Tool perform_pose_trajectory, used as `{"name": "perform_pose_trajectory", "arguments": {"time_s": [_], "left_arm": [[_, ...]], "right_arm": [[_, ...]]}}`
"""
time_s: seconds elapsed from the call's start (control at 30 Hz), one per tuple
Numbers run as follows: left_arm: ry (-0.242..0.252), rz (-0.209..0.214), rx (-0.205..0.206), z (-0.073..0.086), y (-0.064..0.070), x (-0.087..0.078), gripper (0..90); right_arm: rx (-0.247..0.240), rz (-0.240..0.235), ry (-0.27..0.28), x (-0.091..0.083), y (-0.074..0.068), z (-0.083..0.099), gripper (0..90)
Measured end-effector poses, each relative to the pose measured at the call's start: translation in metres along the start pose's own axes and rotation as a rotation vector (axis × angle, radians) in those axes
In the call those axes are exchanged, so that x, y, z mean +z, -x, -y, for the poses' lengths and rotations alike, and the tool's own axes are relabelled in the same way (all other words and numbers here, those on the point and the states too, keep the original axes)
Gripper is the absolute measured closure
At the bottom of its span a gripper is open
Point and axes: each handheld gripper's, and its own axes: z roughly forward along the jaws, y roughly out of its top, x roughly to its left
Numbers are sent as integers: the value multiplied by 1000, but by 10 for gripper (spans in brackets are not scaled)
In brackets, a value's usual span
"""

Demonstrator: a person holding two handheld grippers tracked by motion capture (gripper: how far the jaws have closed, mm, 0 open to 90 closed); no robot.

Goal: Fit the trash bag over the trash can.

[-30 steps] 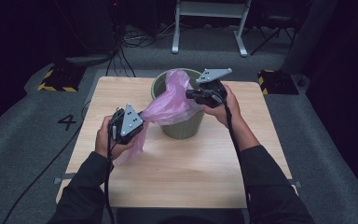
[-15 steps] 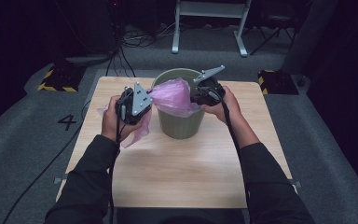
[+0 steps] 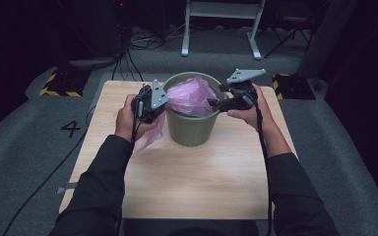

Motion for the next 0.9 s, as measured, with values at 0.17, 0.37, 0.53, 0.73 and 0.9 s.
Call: {"name": "perform_pose_trajectory", "arguments": {"time_s": [0.17,0.37,0.53,0.73,0.9], "left_arm": [[-31,17,14,-4,4,9,883],[-40,44,36,-8,12,16,878],[-35,63,35,-10,15,16,872],[-21,69,26,-8,16,15,786],[16,168,-42,-4,12,4,497]], "right_arm": [[-28,-89,118,-13,-10,-6,271],[-75,-98,148,-1,-31,-16,301],[-103,-95,113,17,-36,-16,538],[-100,-107,112,25,-35,-10,870],[-78,-80,94,26,-31,-6,900]]}}
